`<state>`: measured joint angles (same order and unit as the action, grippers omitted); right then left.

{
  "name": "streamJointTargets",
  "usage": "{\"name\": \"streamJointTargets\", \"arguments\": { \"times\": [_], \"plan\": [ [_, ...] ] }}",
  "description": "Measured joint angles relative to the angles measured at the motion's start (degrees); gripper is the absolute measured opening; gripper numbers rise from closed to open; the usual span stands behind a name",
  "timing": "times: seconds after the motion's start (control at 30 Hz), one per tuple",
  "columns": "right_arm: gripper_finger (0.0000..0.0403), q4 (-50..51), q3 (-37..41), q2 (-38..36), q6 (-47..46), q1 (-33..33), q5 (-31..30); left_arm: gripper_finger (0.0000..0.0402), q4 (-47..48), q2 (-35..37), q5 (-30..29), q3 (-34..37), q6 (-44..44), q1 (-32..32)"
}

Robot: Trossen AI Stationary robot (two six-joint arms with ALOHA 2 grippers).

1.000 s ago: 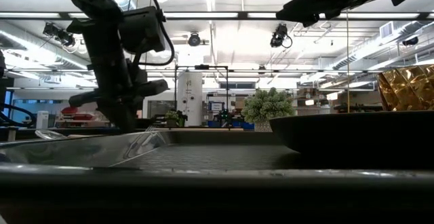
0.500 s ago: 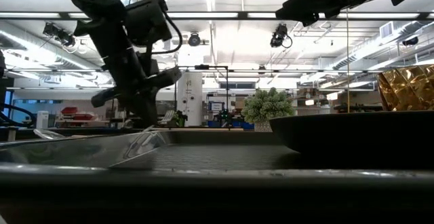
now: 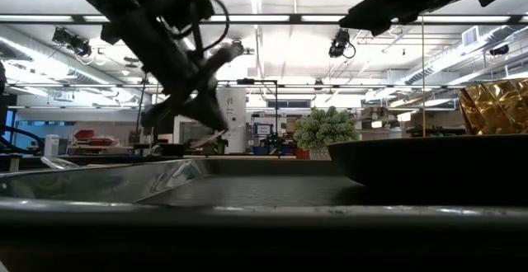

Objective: Pick and place plate/cup/fork/spoon on tray
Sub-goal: Put the orange fork on the black tray to the left of the black plate

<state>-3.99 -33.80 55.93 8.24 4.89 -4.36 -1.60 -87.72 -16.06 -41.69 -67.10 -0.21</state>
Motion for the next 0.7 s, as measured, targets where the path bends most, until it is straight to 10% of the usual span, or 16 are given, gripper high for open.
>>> {"name": "streamJointTargets", "arguments": {
  "times": [0.7],
  "plan": [
    [0.0183,6.5,0.0,-2.2,-3.4,1.1,2.8,0.0020,3.4,-6.6,-6.7,-10.6,-21.2,-20.8]
  ]
}}
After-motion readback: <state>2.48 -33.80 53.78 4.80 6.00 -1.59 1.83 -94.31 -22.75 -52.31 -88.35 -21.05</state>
